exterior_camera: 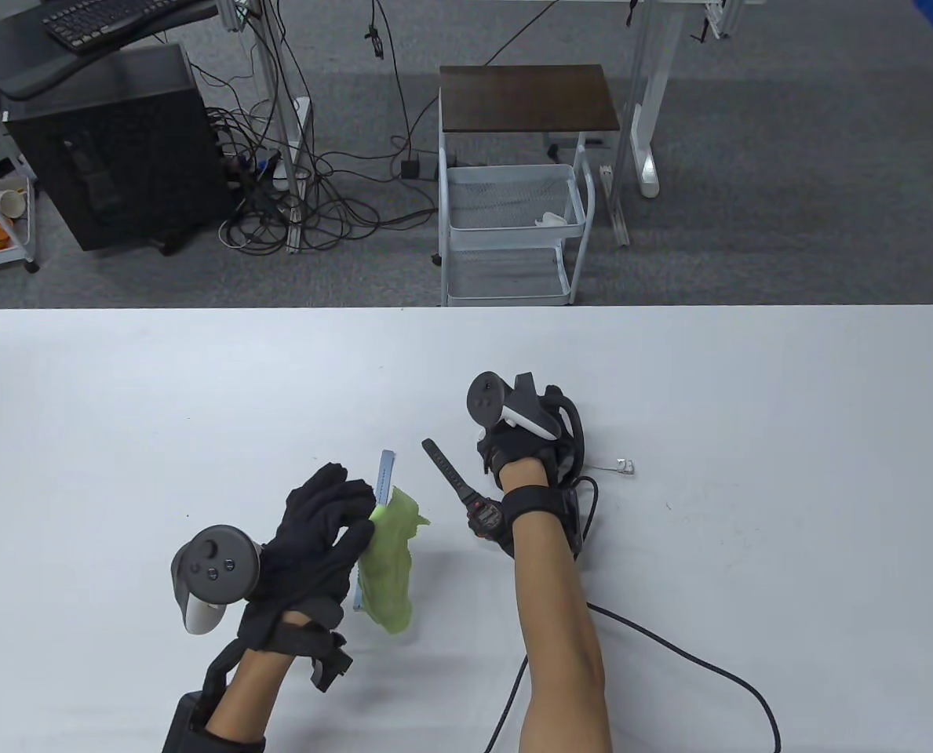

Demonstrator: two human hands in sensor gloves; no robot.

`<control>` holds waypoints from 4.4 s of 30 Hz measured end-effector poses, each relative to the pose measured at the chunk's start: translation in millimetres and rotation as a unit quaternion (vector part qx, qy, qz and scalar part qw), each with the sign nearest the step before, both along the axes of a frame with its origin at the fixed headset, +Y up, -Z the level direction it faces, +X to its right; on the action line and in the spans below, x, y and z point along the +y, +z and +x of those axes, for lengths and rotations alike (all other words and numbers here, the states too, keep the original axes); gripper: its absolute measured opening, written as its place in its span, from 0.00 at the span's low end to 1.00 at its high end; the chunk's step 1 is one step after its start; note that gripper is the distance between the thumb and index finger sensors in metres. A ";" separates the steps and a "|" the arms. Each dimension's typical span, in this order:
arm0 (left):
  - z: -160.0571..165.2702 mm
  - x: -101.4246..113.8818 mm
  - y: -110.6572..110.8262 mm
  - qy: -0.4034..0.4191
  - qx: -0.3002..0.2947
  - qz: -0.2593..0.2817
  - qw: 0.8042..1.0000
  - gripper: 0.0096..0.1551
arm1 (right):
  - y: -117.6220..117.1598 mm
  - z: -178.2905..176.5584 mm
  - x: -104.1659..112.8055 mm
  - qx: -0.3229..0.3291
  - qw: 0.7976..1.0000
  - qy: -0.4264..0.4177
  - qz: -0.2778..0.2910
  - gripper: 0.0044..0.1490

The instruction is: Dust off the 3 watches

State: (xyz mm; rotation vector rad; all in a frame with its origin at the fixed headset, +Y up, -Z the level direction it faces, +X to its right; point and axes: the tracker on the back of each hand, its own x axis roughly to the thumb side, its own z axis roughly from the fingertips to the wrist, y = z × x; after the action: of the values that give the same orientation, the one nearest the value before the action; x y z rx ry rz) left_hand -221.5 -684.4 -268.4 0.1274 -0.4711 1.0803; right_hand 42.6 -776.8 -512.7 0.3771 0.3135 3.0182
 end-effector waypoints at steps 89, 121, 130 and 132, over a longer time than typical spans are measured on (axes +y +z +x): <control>-0.9 -5.8 -2.4 -0.003 0.011 0.001 1.000 0.24 | 30.6 21.2 44.3 0.035 0.988 -0.041 0.146 0.22; 1.9 -7.9 0.7 0.043 0.006 0.007 0.999 0.23 | 200.7 40.5 159.0 0.108 0.809 -0.489 0.306 0.24; -1.4 -7.4 1.4 0.052 0.024 0.006 0.998 0.23 | 237.3 21.2 177.6 0.121 0.771 -0.545 0.307 0.24; -1.1 -7.5 1.6 0.052 0.025 0.006 0.998 0.23 | 239.1 17.5 177.0 0.124 0.769 -0.555 0.293 0.24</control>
State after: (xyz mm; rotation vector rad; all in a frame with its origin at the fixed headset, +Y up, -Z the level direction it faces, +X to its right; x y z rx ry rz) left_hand -222.7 -691.9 -266.8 0.1916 -0.4290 1.1734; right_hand 60.2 -599.7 -273.6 0.6821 -0.6526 1.7894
